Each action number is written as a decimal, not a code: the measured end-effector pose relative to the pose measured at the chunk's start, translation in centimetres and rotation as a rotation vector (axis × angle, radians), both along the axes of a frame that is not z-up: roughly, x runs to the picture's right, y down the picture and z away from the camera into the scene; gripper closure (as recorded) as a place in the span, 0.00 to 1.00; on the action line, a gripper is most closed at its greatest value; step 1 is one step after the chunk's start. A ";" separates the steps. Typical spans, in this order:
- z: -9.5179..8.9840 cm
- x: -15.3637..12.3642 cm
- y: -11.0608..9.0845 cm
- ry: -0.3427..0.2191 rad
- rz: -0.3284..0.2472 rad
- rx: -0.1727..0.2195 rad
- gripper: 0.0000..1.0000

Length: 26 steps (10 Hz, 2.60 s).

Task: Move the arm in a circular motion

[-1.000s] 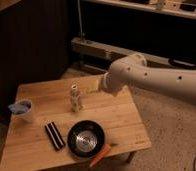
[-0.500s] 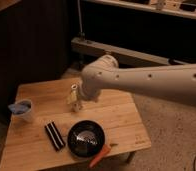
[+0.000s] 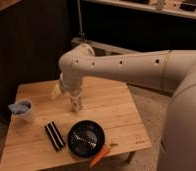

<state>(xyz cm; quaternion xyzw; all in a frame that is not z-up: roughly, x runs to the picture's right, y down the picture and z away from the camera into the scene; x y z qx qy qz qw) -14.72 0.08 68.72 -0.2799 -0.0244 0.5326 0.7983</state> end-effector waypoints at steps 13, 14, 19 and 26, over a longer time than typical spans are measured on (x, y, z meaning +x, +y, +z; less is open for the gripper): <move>7.8 16.5 -13.9 0.186 0.241 0.032 0.20; 7.1 19.4 -12.8 0.215 0.277 0.024 0.20; 3.6 25.8 -7.2 0.312 0.363 0.011 0.20; -2.8 14.9 5.2 0.269 0.173 -0.109 0.20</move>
